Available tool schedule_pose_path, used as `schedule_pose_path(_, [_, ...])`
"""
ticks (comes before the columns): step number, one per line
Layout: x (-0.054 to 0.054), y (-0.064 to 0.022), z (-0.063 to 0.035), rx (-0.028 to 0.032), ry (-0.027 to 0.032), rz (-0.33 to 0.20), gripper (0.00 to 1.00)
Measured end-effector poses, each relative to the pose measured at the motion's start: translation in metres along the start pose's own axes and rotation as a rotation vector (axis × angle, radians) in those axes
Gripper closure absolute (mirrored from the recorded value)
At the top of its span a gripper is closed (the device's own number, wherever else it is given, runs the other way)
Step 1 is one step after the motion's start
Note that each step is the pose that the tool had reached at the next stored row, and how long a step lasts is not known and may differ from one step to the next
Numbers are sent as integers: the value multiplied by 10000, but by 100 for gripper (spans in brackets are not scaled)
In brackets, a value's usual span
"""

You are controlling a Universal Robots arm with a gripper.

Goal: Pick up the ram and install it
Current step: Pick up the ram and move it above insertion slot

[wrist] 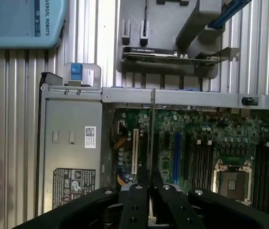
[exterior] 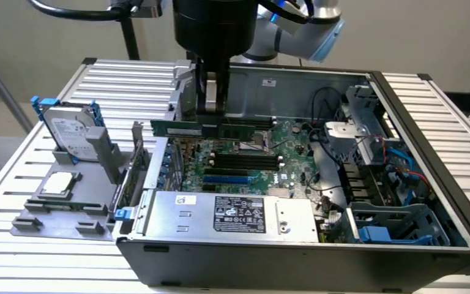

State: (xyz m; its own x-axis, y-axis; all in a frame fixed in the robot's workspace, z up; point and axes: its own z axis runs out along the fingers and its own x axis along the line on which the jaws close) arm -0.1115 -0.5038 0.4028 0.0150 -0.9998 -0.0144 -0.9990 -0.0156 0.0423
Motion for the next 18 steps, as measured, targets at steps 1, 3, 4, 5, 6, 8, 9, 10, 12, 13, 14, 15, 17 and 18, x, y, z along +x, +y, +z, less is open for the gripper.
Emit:
schedule_pose_path(1, [-27, -33, 4, -1, 1, 0, 86])
schedule_pose_path(3, [-87, -97, 16, -1, 3, 0, 86])
schedule_pose_path(4, [-119, -128, 23, 0, 7, 0, 86])
schedule_pose_path(5, [-152, -159, 32, 1, 10, 0, 86])
schedule_pose_path(6, [-185, -188, 40, 1, 13, 0, 86])
schedule_pose_path(8, [-252, -245, 57, 1, 21, 1, 86])
schedule_pose_path(9, [-285, -274, 65, 2, 25, 2, 86])
schedule_pose_path(10, [-318, -302, 73, 2, 28, 1, 86])
schedule_pose_path(12, [-385, -355, 87, 6, 33, 2, 86])
schedule_pose_path(13, [-417, -380, 94, 9, 35, 1, 86])
schedule_pose_path(14, [-450, -405, 100, 13, 38, 2, 86])
schedule_pose_path(15, [-484, -430, 105, 19, 39, 2, 86])
schedule_pose_path(17, [-545, -475, 115, 37, 42, 1, 86])
schedule_pose_path(18, [-576, -497, 119, 49, 43, 1, 86])
